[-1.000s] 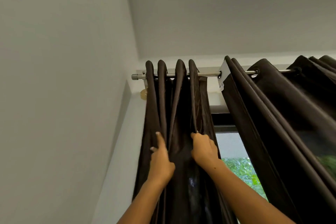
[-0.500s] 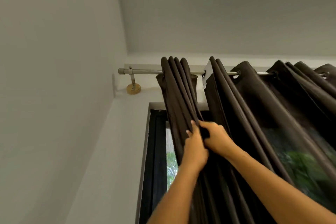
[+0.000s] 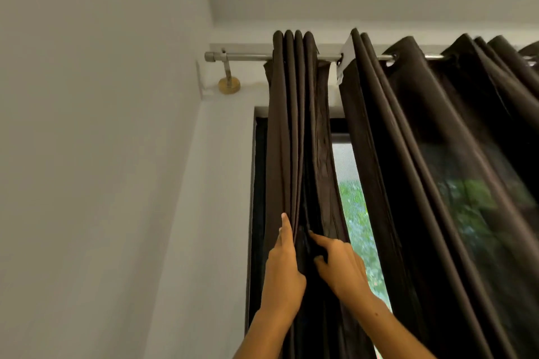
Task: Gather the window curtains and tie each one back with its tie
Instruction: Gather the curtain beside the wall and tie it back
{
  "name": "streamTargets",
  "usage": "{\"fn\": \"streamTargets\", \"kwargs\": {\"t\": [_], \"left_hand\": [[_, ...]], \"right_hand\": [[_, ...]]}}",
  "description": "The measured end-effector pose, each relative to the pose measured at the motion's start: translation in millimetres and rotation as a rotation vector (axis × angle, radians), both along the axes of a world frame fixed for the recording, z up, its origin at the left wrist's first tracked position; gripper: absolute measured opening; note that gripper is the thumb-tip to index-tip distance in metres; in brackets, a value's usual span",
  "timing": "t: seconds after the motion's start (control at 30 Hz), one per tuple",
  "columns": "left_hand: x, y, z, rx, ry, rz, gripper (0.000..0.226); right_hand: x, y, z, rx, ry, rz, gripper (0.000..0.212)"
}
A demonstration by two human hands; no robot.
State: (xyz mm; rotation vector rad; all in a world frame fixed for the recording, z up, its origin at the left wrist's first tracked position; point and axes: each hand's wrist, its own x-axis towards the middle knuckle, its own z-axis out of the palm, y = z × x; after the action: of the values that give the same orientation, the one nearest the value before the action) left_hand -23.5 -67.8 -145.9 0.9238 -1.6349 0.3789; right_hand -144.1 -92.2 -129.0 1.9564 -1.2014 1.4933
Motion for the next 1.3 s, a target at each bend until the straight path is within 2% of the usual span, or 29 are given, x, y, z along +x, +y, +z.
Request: {"fn": "streamTargets", "kwargs": {"t": [0.17,0.37,0.6,0.7,0.83,0.97,1.03,1.13,1.23,1.3], "left_hand": [[-7.5,7.6,-82.7,0.105,-0.004,0.000,0.096],[-9.7,19.1,-183.3,0.193,0.061,-0.020,0.089],[-15.4,25.3,-284.6,0.257,0.107,-0.064,0.080],[-19.2,30.9,-307.5,0.263,0.120,-0.107,0.076],[-23.2,39.5,-341.2,0.296,0.052,-0.096,0.073],[-20.2,50.3,-375.3,0.312,-0.052,0.001,0.069],[-14.7,54.6,-386.3,0.294,-0.009,0.031,0.061],[-2.3,58.2,-393.3,0.251,0.148,0.075,0.048],[9.7,54.1,-386.6,0.180,0.286,0.125,0.035],[15.7,49.0,-375.0,0.159,0.328,0.157,0.032]], "right_hand": [[-1.7,-2.5,-90.2,0.040,0.001,0.056,0.054],[-1.0,5.5,-176.9,0.053,-0.076,0.140,0.057],[9.9,28.3,-274.1,0.130,-0.199,0.205,0.045],[15.8,36.3,-296.3,0.131,-0.261,0.265,0.033],[19.5,47.9,-317.3,0.177,-0.391,0.370,0.040],[19.8,50.8,-338.6,0.209,-0.402,0.285,0.025],[19.0,49.1,-348.4,0.217,-0.411,0.198,0.027],[22.0,54.2,-356.2,0.209,-0.424,0.176,0.035],[28.5,62.4,-358.8,0.061,-0.409,0.118,0.041],[31.8,66.9,-359.5,-0.026,-0.385,0.099,0.038]]}}
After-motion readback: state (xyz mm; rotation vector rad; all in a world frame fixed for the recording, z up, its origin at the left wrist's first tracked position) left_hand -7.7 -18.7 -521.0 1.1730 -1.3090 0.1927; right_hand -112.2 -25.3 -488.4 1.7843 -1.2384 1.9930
